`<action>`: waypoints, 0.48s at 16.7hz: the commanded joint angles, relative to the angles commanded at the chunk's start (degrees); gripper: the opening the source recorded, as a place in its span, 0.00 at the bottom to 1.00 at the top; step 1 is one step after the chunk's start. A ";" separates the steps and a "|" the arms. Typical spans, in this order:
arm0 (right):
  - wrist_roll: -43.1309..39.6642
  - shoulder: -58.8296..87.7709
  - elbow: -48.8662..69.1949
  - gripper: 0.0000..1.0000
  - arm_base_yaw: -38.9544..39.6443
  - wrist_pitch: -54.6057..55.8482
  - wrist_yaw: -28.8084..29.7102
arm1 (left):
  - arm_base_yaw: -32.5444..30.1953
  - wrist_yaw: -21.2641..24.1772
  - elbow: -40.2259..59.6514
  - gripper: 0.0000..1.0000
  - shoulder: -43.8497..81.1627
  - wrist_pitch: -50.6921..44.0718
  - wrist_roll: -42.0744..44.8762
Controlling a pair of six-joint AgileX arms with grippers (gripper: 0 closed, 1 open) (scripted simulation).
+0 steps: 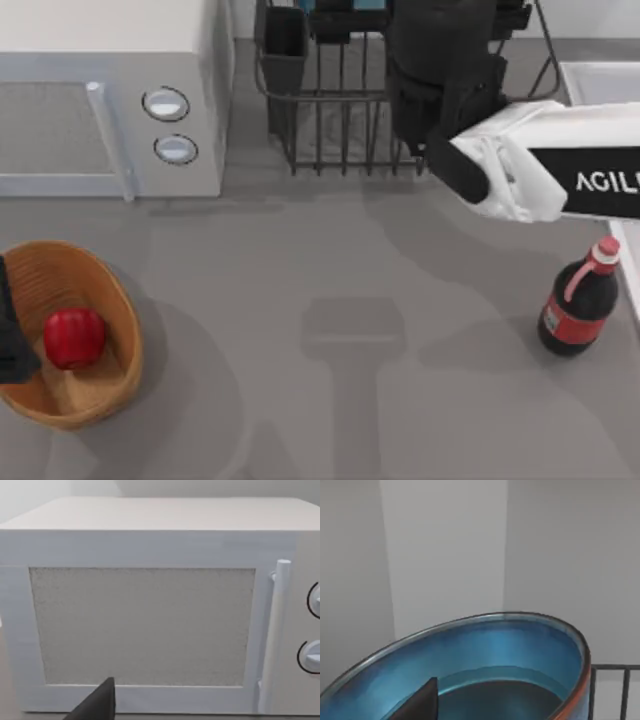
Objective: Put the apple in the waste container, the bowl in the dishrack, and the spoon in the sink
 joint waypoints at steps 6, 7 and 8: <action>-0.34 -17.66 -13.98 1.00 -6.58 -7.35 -6.83 | 0.00 0.00 0.00 1.00 0.00 0.00 0.00; -0.34 -21.88 -17.11 1.00 -7.97 -8.90 -8.28 | 0.00 0.00 0.00 1.00 0.00 0.00 0.00; -0.32 -26.15 -20.07 1.00 -9.46 -10.52 -9.84 | 0.00 0.00 0.00 1.00 0.00 0.00 0.00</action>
